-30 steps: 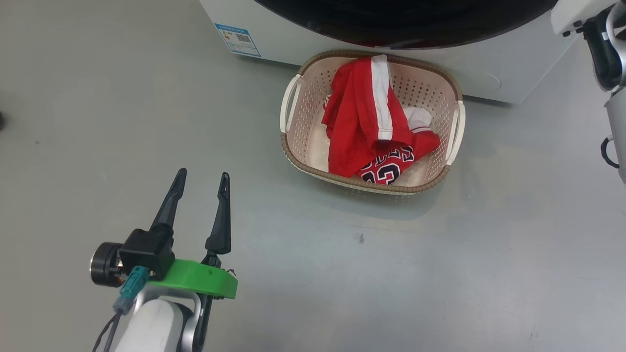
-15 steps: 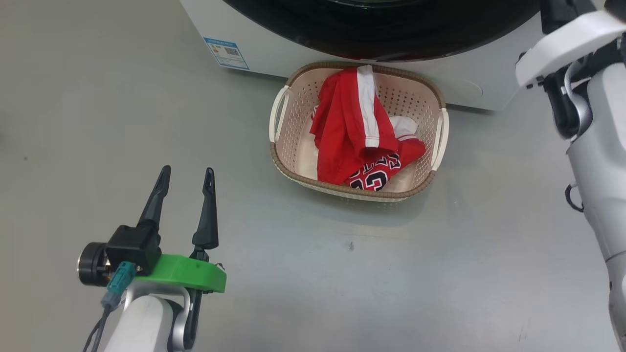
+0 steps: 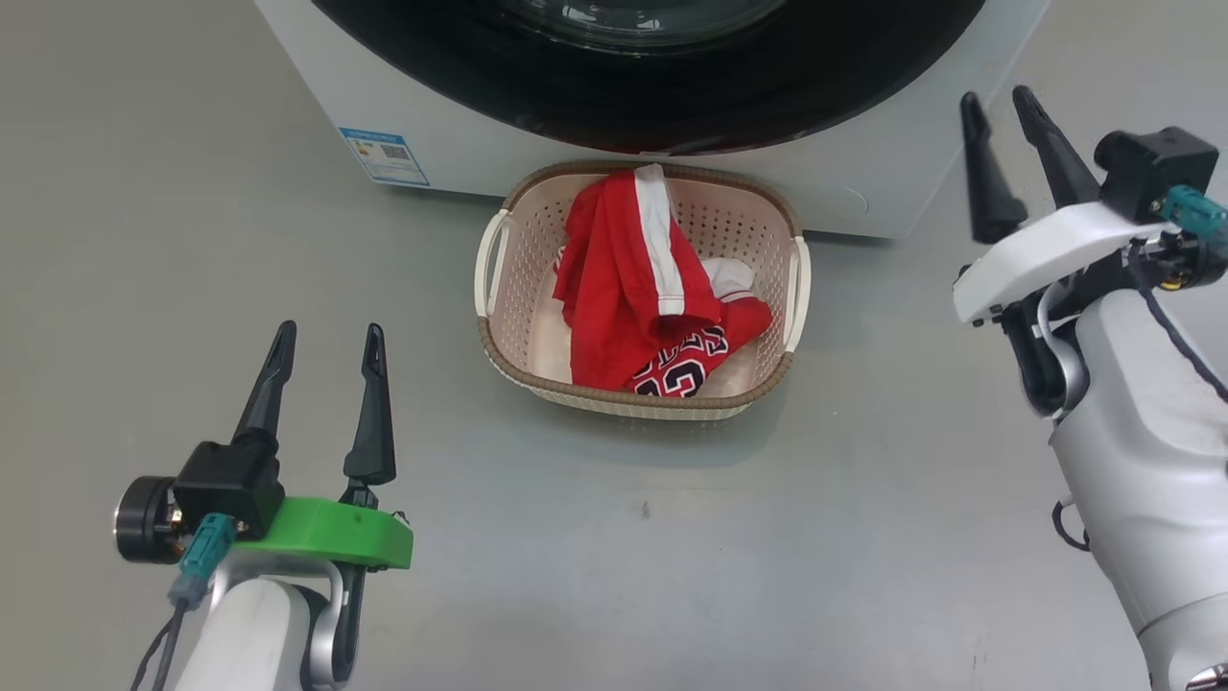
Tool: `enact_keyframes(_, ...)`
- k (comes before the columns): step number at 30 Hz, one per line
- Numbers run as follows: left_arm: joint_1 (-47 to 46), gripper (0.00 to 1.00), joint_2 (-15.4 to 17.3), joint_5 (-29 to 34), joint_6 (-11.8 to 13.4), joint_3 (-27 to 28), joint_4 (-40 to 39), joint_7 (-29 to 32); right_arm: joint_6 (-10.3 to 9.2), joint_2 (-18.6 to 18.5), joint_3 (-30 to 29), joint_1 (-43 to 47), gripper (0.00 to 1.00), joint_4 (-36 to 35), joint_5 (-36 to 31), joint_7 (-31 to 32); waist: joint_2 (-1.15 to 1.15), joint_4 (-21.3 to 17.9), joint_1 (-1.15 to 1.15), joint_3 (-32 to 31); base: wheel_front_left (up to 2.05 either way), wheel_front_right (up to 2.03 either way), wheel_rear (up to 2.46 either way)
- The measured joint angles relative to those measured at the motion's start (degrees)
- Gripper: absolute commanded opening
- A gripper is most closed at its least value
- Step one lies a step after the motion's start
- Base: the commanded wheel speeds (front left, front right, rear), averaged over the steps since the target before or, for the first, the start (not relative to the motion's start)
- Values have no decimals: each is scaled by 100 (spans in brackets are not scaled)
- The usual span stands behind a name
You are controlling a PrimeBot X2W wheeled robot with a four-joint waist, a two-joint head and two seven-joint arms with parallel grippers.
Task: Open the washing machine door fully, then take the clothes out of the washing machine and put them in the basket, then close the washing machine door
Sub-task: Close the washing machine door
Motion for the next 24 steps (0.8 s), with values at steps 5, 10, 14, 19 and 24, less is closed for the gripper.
enact_keyframes(5,24,100,51,8,0,22,26,0,1,91,3,361,100,-143,30,-38,0,-171,0,-169,0,0,0)
enact_keyframes(10,140,100,92,10,-1,11,69,-1,30,135,-153,725,100,-477,33,-44,0,-329,0,-372,0,0,0)
enact_keyframes(14,288,100,158,10,-1,21,86,-1,27,201,-286,1066,100,-692,33,-44,0,-459,0,-538,0,0,0)
enact_keyframes(19,415,100,214,45,-2,11,103,-1,14,269,-356,1588,100,-876,32,-43,0,-627,0,-742,0,0,0)
enact_keyframes(24,513,100,229,45,-4,-10,108,-1,-34,315,-411,2011,100,-1087,15,-43,0,-780,-1,-942,0,0,0)
